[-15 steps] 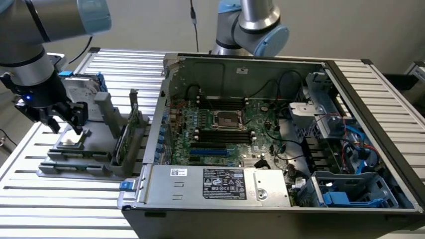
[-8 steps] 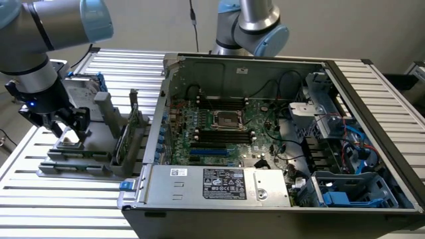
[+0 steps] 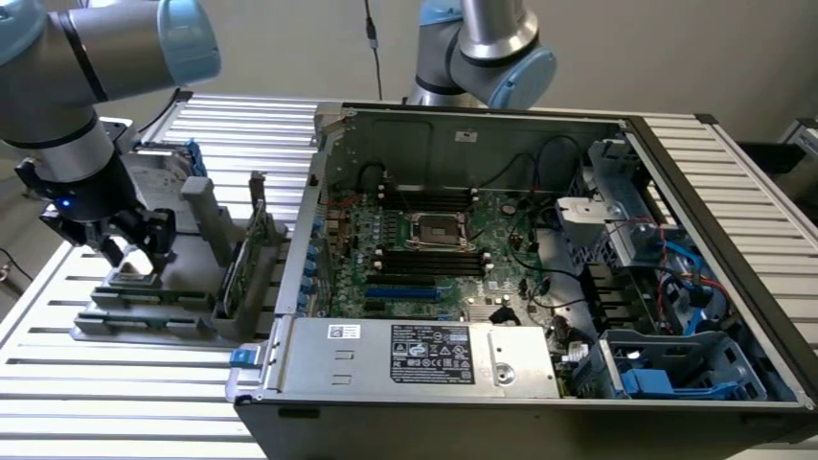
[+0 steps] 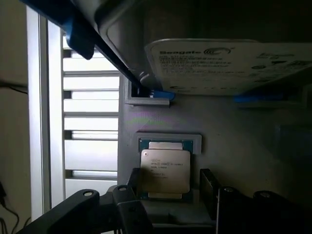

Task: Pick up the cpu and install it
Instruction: 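Pick up the cpu and move it towards the insertion slot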

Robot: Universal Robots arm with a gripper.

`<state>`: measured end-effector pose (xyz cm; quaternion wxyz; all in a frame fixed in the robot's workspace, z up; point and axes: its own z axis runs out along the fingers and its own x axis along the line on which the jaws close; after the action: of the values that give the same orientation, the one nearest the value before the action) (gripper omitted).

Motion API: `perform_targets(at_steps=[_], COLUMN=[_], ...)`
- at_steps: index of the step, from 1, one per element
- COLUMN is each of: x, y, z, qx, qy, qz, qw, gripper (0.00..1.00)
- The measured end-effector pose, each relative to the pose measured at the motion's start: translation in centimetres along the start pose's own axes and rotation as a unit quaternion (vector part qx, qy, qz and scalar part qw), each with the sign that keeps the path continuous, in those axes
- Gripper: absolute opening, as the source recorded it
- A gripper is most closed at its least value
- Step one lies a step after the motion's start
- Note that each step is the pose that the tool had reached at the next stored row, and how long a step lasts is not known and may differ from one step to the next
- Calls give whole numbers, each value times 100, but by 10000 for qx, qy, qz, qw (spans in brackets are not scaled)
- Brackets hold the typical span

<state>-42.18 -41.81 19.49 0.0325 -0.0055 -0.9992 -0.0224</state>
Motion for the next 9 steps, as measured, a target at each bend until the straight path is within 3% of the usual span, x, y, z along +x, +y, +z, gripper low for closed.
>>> perform_targets(at_steps=[9], x=[27], y=[27], z=[50], qx=[-1], qy=[0], qz=[17], qw=[10000], gripper=[60])
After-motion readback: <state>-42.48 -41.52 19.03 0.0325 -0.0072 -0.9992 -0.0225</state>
